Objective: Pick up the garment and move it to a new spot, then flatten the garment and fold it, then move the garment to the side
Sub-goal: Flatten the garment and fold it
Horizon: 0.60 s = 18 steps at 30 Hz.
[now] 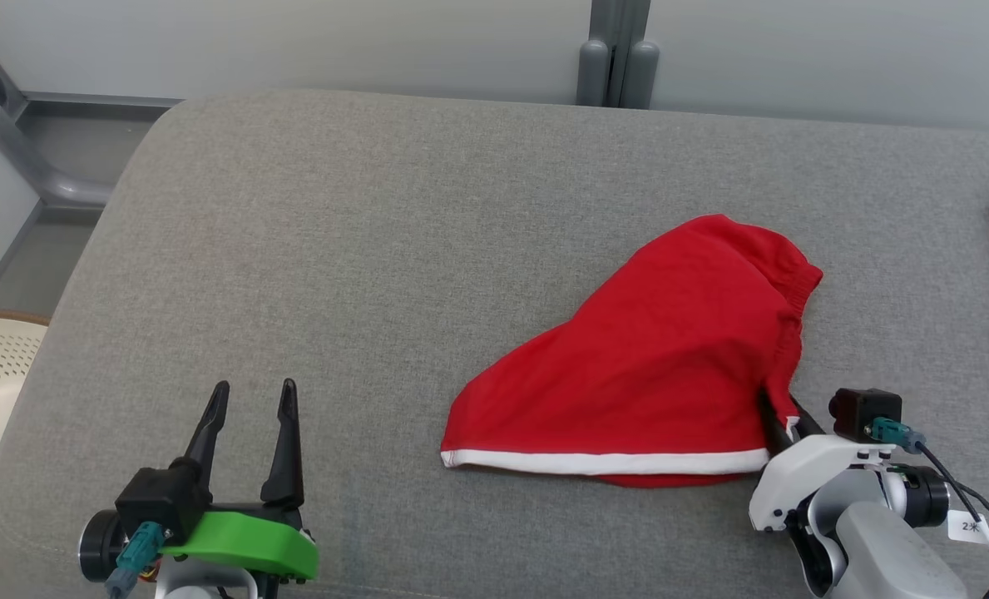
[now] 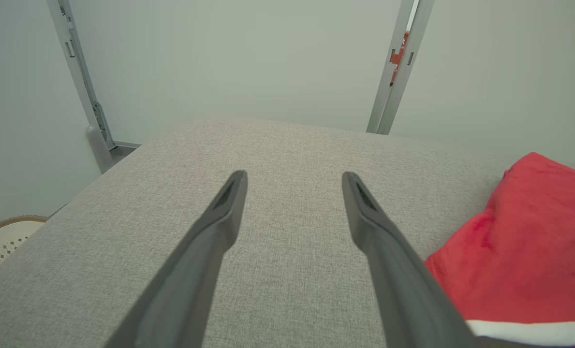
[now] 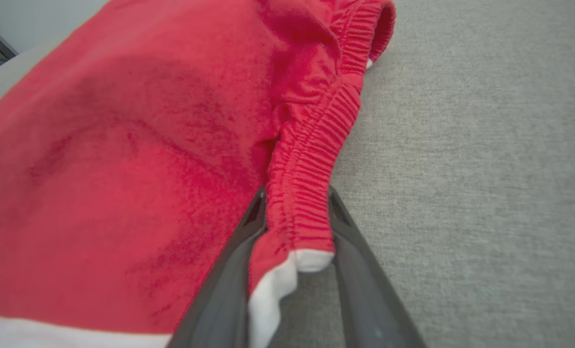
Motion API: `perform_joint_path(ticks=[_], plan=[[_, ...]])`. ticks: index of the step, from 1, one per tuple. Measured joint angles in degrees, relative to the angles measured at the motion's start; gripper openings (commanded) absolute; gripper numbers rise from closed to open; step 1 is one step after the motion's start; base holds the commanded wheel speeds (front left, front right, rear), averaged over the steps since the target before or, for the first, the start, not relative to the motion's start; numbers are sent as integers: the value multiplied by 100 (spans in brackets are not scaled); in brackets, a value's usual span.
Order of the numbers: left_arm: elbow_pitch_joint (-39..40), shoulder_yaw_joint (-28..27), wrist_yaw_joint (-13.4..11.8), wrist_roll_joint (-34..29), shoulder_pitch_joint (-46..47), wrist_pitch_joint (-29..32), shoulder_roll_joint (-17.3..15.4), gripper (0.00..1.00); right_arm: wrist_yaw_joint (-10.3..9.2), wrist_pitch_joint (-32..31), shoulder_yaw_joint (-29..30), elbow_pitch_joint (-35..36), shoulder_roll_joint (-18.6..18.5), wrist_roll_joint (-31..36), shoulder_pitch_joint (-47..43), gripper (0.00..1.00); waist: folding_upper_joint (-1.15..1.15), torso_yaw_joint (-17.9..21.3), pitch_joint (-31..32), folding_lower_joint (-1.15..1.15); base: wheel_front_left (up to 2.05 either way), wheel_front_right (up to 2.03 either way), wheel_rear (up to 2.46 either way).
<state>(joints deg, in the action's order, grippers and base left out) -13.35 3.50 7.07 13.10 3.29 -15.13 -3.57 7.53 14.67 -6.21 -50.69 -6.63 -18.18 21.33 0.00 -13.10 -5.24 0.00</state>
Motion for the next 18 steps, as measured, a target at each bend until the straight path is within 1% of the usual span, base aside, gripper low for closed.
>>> perform_joint_path(ticks=[3, 6, 14, 18], plan=[[-25, -12, 4, -15, 0, 0, 14, 100, 0, 10, -77, 25, -38, -42, 4, 0, 0, 7, 40, 0, 0, 0, 0], [-45, -58, 5, -34, -32, 0, 19, 100, 0, 25, -83, 314, -122, -46, -114, 0, 0, 57, 128, 0, 0, 0, 0], [-149, -129, 23, -41, -264, 0, 34, 100, 0, 33, -99, 1235, -311, 21, -1051, 0, 0, 340, 430, 0, 0, 0, 0], [-156, -146, 23, -41, -367, 0, 38, 100, 0, 37, -167, 1594, -304, 0, -1503, 0, 0, 517, 545, 0, 0, 0, 0]])
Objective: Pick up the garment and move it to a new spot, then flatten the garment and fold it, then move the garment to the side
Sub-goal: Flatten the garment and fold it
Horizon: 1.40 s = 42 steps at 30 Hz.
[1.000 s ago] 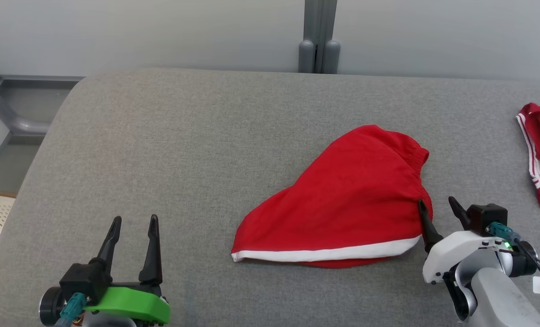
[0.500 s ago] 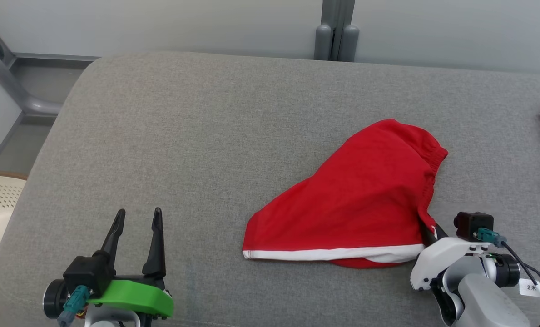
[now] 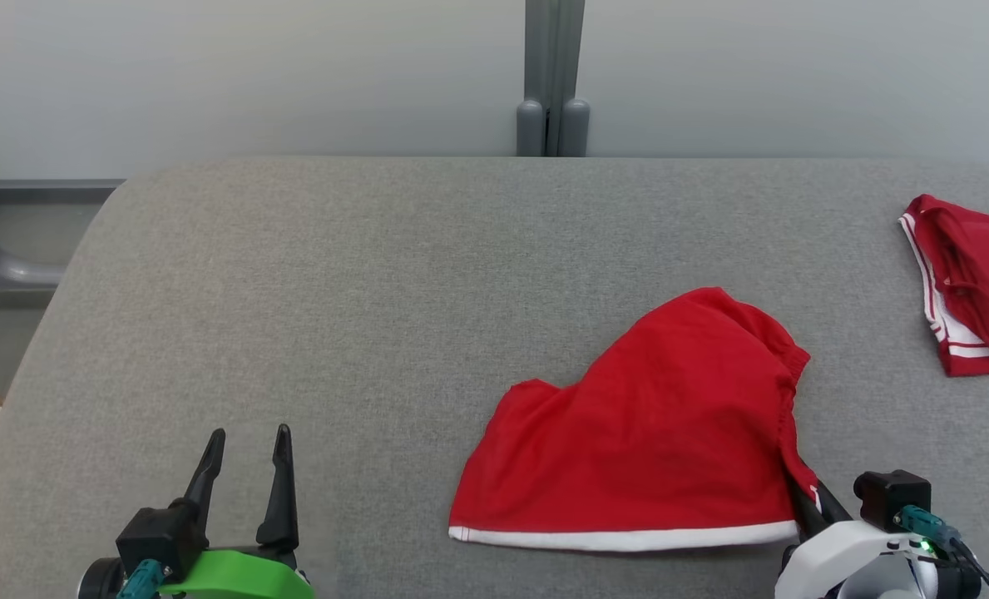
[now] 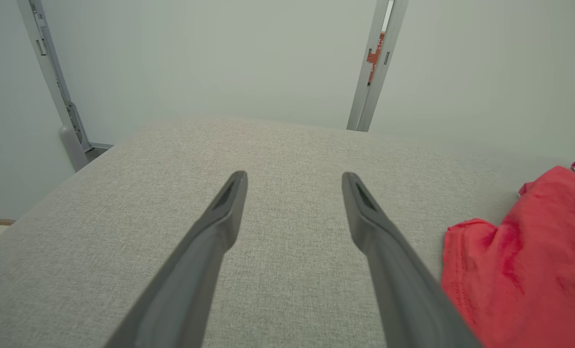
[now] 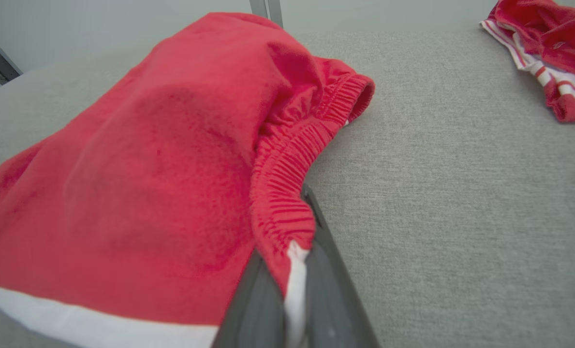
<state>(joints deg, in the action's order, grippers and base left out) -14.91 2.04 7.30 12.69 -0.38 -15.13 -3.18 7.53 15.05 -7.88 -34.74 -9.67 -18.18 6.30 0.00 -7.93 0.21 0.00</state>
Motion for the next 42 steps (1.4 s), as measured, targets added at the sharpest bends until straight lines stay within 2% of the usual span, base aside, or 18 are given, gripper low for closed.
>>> perform_joint_path(ticks=[2, 3, 4, 5, 6, 21, 32, 33, 35, 36, 42], plan=[[-3, 3, 1, 0, -21, 0, 5, 100, 0, -1, 8, 110, 8, -51, -105, 0, 0, 86, 34, 0, 0, 0, 0], [-12, 5, 2, 0, -22, 1, 7, 100, 0, -20, 8, 153, 11, -51, -136, 11, 0, 129, 50, 0, 0, 0, 0], [-22, 14, 2, 0, -22, 1, 9, 100, 0, -37, 13, 187, 13, -51, -150, 28, 0, 166, 64, 0, 0, 0, 0], [-29, 19, 2, 0, -22, 1, 11, 100, 0, -37, 26, 216, 16, -51, -154, 78, 0, 187, 72, 0, 0, 0, 0], [-35, 22, 2, 0, -21, 1, 14, 100, 0, -35, 48, 282, 22, -49, -157, 100, 0, 219, 88, 0, 0, 0, 0], [-46, 13, 9, -14, -87, 1, 20, 100, 0, -120, 374, 671, -52, -22, -616, 100, 0, 259, 233, 0, 0, 0, 0], [-15, 33, 10, -43, -99, 1, 22, 100, 0, -294, 414, 446, 12, -37, -711, 100, 0, 265, 143, 0, 0, 0, 0], [-18, 38, 10, -56, -98, 1, 22, 100, 0, -330, 386, 368, 31, -58, -686, 94, 0, 260, 131, 0, 0, 0, 0], [-26, 59, 10, -68, -88, 1, 23, 100, 0, -356, 322, 205, 45, -99, -615, 38, 0, 248, 110, 0, 0, 0, 0], [-30, 68, 10, -68, -79, 1, 23, 100, 0, -361, 292, 130, 47, -111, -561, 0, 0, 240, 99, 0, 0, 0, 0], [-46, 77, 10, -73, -73, 1, 24, 100, 0, -267, 144, -138, 67, -180, -329, 0, 0, 212, 83, 0, 0, 0, 0]])
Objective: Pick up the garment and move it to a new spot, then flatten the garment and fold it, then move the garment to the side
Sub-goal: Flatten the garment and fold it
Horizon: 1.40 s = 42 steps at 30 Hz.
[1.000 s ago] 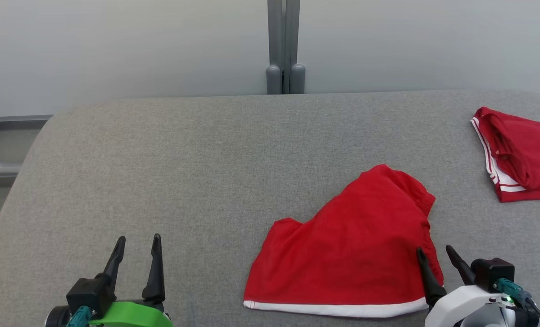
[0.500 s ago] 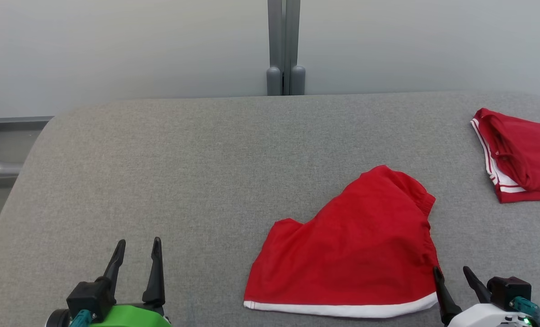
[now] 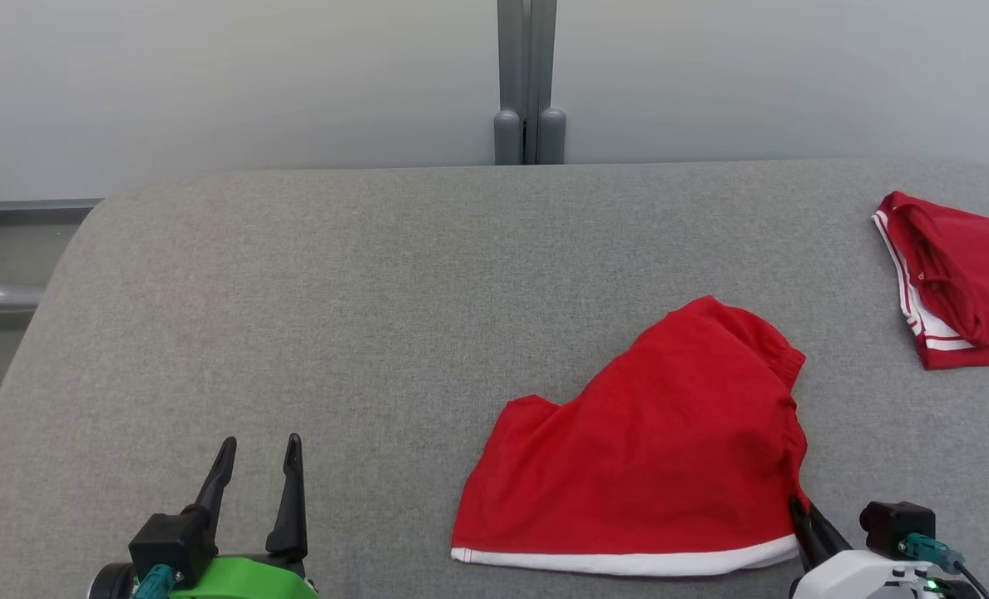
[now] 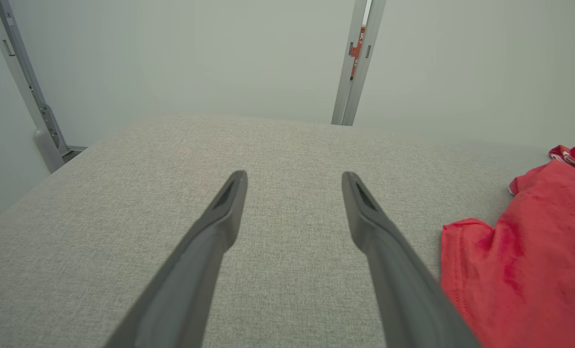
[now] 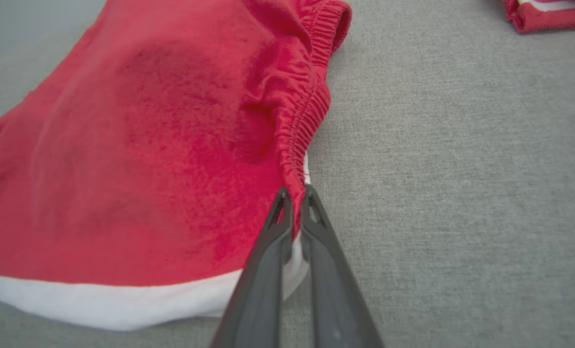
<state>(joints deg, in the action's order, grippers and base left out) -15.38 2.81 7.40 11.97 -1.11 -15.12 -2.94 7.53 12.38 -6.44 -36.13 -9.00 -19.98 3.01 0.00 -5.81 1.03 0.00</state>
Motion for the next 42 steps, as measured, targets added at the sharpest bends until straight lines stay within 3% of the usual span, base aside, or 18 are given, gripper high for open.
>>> perform_joint_path(ticks=[12, 23, 33, 42], plan=[[-32, -33, 0, 1, 2, 0, 1, 100, 0, 213, -272, 749, 9, 86, 409, 0, 0, -46, 47, 0, 0, 0, 0], [-82, -34, 1, 5, 24, 0, 4, 100, 0, 149, -770, 822, 276, 70, 602, 0, 0, -249, 76, 0, 0, 0, 0], [-83, -32, 7, 98, -45, -1, 4, 100, 0, 137, -577, 1547, 186, 11, -391, 0, 0, -194, 121, 0, 0, 0, 0], [-103, 59, 7, 100, -32, -1, 5, 100, 0, -416, -404, 2665, 230, 64, -1398, 0, 0, -25, 116, 0, 0, 0, 0]])
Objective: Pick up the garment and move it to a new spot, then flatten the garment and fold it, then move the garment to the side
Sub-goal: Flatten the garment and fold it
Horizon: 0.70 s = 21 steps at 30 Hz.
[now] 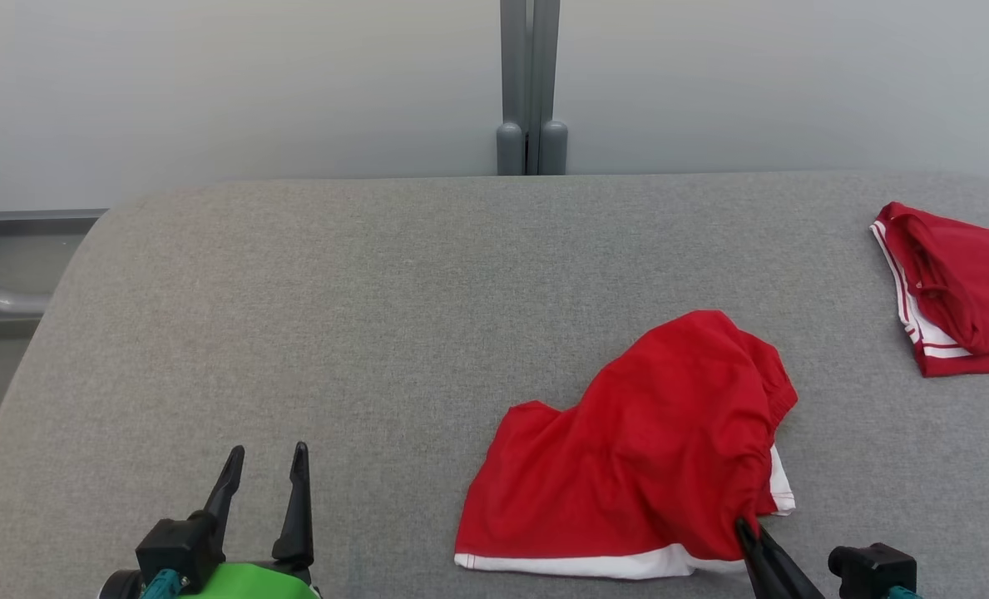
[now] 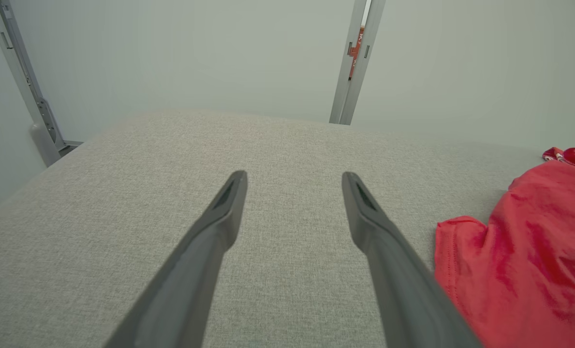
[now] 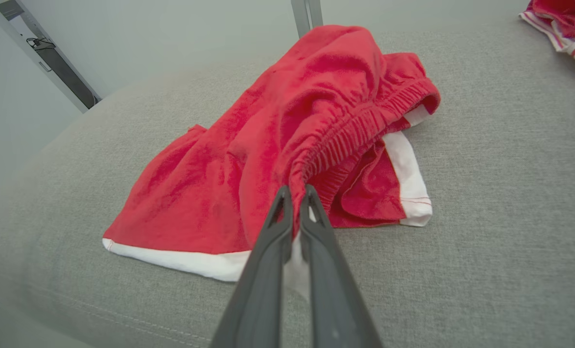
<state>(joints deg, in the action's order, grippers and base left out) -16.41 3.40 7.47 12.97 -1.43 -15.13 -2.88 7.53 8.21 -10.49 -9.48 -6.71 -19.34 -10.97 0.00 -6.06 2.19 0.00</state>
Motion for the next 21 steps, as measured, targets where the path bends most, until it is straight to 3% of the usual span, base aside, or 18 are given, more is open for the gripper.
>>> perform_joint_path(ticks=[12, 13, 14, 21], plan=[[-25, 42, 0, 1, 1, 1, 0, 100, 0, -212, 828, 123, 46, 335, -136, 0, 0, 19, 8, 0, 0, 0, 0], [-30, 44, 0, 1, 1, 0, 0, 100, 0, -222, 855, 103, 42, 372, -115, 34, 0, 18, 12, 0, 0, 0, 0], [-34, 45, 0, 1, 1, 0, 0, 100, 0, -204, 883, 90, 43, 386, -92, 100, 0, 19, 17, 0, 0, 0, 0], [-36, 5, 0, -1, -5, 0, 0, 100, 0, -46, 1003, -47, -4, 494, 203, 100, 0, 105, 79, 0, 0, 0, 0]])
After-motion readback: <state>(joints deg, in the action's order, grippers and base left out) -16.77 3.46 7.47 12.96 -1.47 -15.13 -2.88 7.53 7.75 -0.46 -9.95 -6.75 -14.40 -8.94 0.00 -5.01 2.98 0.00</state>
